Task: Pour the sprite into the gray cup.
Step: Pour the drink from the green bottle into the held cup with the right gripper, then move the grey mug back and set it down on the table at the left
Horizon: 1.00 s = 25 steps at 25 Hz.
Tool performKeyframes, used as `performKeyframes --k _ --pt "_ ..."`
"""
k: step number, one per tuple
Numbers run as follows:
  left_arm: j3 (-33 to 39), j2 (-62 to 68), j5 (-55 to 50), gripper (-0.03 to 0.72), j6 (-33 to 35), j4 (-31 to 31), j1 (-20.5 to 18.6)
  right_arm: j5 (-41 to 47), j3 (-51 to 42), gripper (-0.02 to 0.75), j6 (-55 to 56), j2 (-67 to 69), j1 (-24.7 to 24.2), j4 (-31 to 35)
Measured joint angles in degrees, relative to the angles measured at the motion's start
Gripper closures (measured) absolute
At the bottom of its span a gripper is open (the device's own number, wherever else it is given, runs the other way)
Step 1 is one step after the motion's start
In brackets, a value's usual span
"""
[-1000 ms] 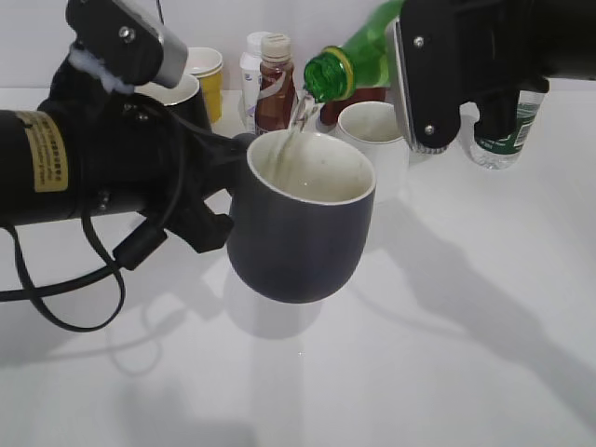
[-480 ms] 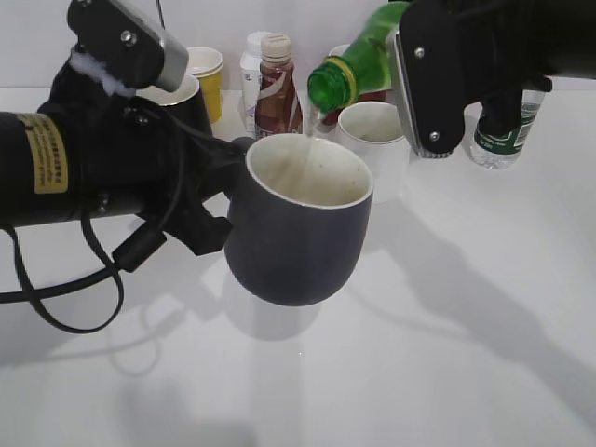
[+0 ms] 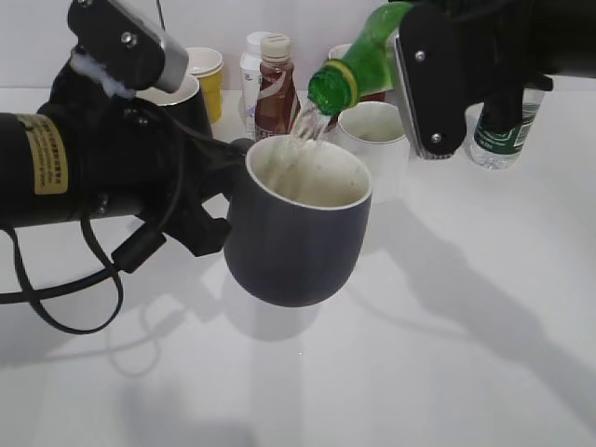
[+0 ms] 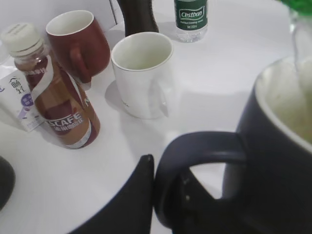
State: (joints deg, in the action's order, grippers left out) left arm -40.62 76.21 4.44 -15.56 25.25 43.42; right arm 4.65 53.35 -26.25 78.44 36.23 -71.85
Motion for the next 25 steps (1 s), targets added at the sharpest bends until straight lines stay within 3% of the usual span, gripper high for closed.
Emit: performKeyframes --k 6,10,15,20,25 --pt "-0.11 0.0 -0.04 0.629 0.0 0.06 -1.55 -1.58 0.01 0.317 0.12 0.0 0.0 6.61" --pt "-1.28 0.32 -0.06 0.629 0.0 0.12 -2.77 -2.03 0.01 0.317 0.22 0.0 0.0 15.73" --pt "-1.6 0.32 1.21 0.629 0.0 0.12 -2.83 -1.81 0.01 0.317 0.4 0.0 0.0 35.99" --pt "-1.6 0.32 4.2 0.629 0.05 0.25 -4.28 -2.58 0.01 0.317 2.76 0.0 -0.25 62.65" --pt "-0.66 0.32 11.29 0.629 0.05 -0.51 -11.89 -12.22 -2.74 0.317 3.85 -0.86 -2.61 81.95"
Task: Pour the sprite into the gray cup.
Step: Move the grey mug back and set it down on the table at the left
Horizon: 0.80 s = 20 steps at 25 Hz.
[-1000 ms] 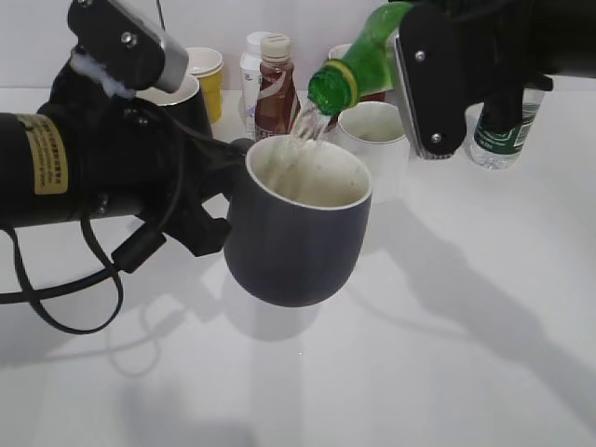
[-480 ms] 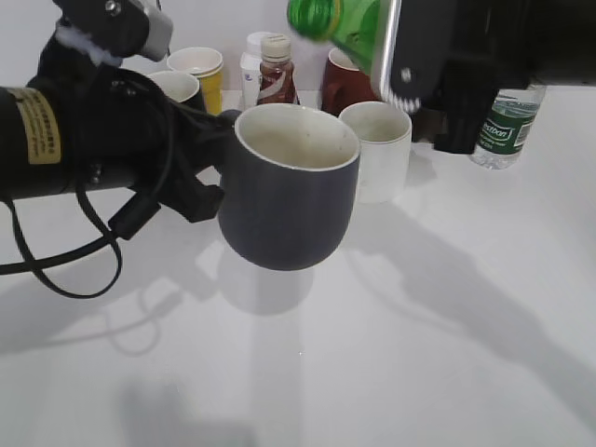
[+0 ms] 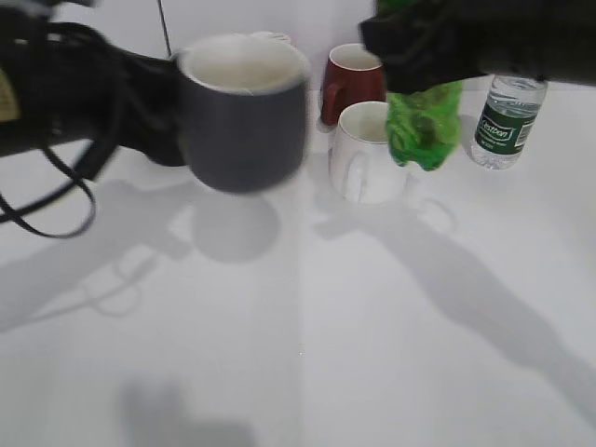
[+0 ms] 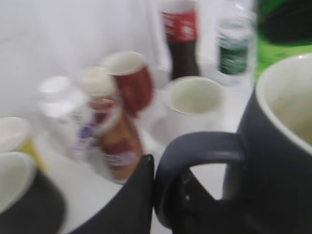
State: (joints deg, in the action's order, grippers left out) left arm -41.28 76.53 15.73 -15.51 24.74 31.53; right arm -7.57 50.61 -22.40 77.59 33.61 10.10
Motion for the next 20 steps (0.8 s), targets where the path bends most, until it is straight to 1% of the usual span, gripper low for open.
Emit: performKeyframes --k 2,4,7,9,13,16,20 --pt "2.83 0.0 4.6 0.629 0.82 -2.35 -5.52 -3.02 -3.32 0.317 1.73 -0.78 -2.28 2.64" --pt "6.6 0.12 10.01 0.629 5.64 -7.5 -10.24 -5.43 -6.58 0.317 4.59 -1.22 -5.08 2.94" --pt "12.96 1.49 18.28 0.629 13.45 -16.48 -16.16 -7.83 -10.6 0.317 8.7 -1.49 -8.34 1.23" --pt "16.46 3.42 25.12 0.629 16.0 -19.62 -19.18 -8.9 -12.03 0.317 10.31 -1.55 -8.96 -0.63" --pt "18.41 10.72 36.98 0.629 17.13 -21.43 -22.23 -10.76 -12.45 0.317 11.28 -1.61 -8.96 -2.11" --pt "18.41 17.92 44.96 0.629 17.3 -22.34 -22.53 -10.84 -12.45 0.317 11.39 -1.67 -8.96 -2.15" --pt "18.41 25.64 49.15 0.629 17.35 -23.0 -22.53 -10.84 -12.52 0.317 11.46 -1.67 -8.96 -2.15"
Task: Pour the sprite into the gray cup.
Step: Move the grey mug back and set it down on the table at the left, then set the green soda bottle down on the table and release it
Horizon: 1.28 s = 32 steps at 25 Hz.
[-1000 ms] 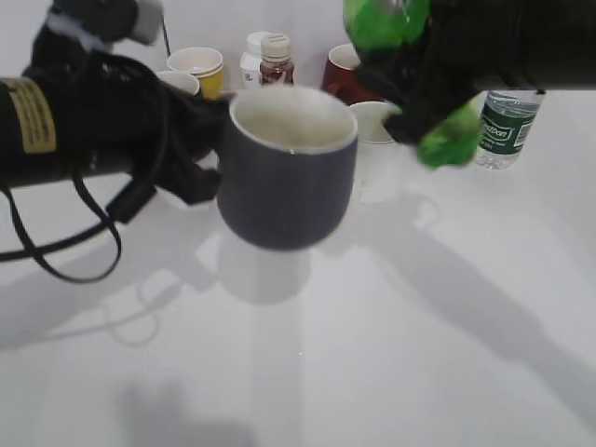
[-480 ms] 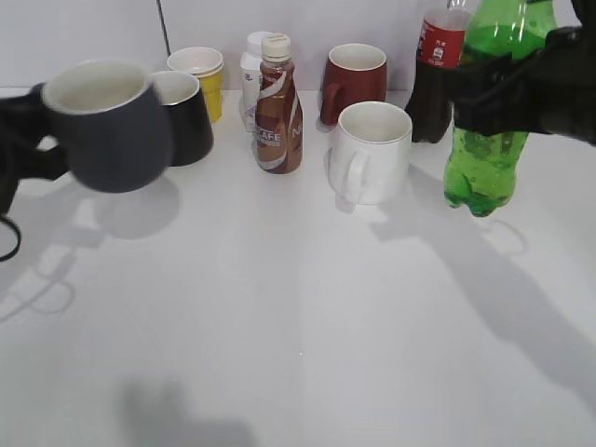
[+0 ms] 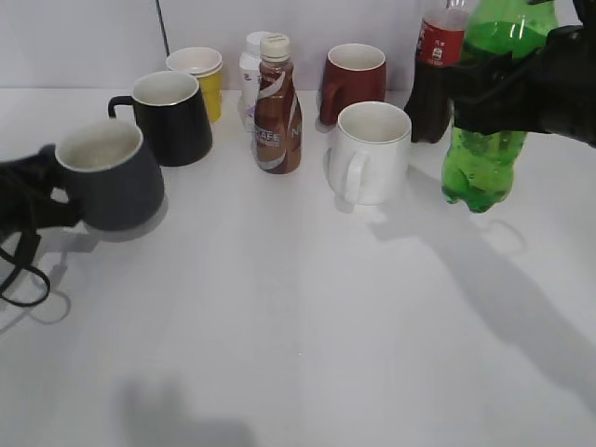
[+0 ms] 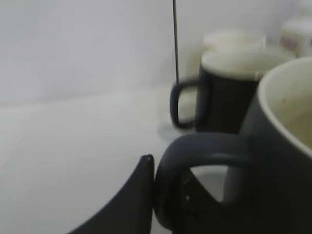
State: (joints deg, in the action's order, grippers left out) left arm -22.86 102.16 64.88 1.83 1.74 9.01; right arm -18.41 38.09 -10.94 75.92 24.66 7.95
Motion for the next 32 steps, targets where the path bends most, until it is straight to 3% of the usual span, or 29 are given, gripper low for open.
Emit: performKeyframes --k 8,13,16,23,32 --pt "0.0 4.72 1.06 0.618 0.01 0.1 0.0 0.0 0.0 0.317 0.16 0.0 0.0 -0.07" --pt "1.08 4.72 3.65 0.476 -0.46 1.91 0.0 0.0 0.0 0.317 0.22 0.0 0.0 -0.2" --pt "3.0 4.27 4.13 0.437 -0.62 2.31 0.0 0.0 0.0 0.317 0.22 0.0 0.0 -0.2" --pt "7.1 0.02 4.21 0.424 -0.62 2.44 0.0 -4.6 -0.88 0.317 0.89 0.57 -0.3 2.08" --pt "11.05 -10.1 3.86 0.423 -0.62 2.58 0.0 -11.97 -1.13 0.317 0.95 11.06 -5.15 6.03"
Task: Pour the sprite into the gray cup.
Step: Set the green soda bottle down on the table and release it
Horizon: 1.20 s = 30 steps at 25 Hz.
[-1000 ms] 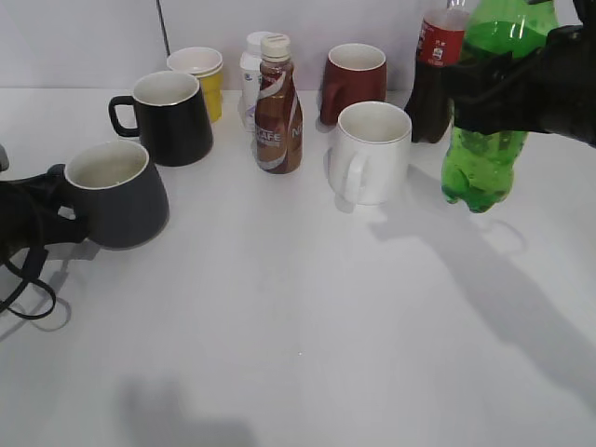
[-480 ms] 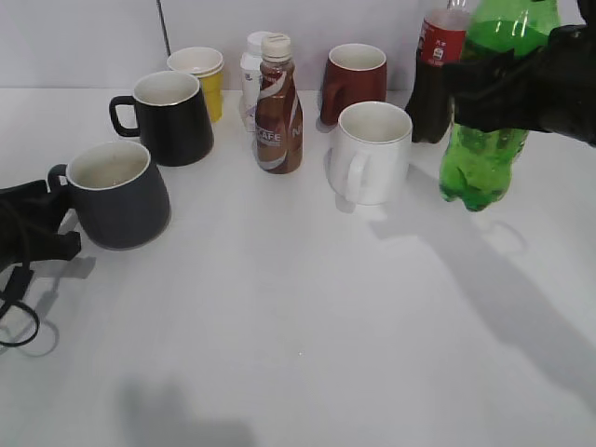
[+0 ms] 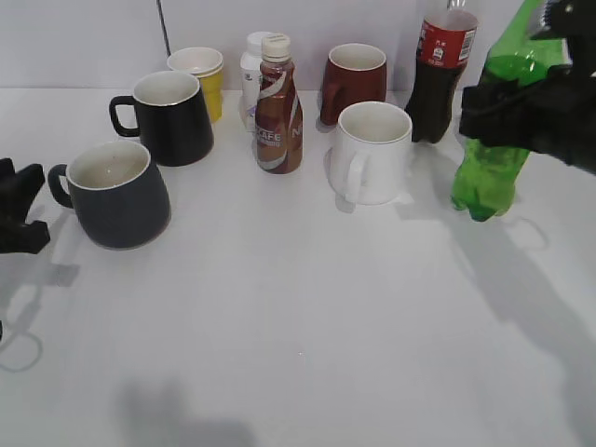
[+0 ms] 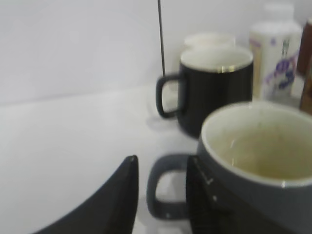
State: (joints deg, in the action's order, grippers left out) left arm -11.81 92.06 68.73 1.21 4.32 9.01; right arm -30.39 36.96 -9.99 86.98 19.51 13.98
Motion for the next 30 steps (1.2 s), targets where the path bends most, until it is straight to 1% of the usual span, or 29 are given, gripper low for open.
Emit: performKeyframes --k 5,9,11,15,19,21,30 --pt "0.04 -4.19 -2.64 0.423 0.0 0.0 0.0 -0.96 -0.21 0.315 0.11 2.75 0.0 0.0" --pt "0.04 -5.49 -3.16 0.423 0.0 0.0 0.0 -1.28 -0.27 0.237 0.11 2.81 0.0 -0.39" --pt "0.04 -5.66 -3.18 0.423 0.0 0.0 0.0 -1.28 -0.27 0.225 0.11 2.81 0.0 -0.77" --pt "0.04 -5.73 -3.23 0.423 0.0 0.0 0.0 -1.28 -0.27 0.218 0.11 2.81 0.0 -0.94" --pt "0.04 -5.73 -3.3 0.427 0.0 0.0 0.0 -1.28 -0.27 0.186 0.11 2.81 0.0 -0.94" --pt "0.04 -5.73 -3.3 0.43 0.0 0.0 0.0 -2.61 -0.27 0.173 0.11 2.76 0.0 -1.07" --pt "0.04 -5.73 -3.3 0.434 0.0 0.0 0.0 -3.41 -0.22 0.156 0.11 1.84 0.0 -2.86"
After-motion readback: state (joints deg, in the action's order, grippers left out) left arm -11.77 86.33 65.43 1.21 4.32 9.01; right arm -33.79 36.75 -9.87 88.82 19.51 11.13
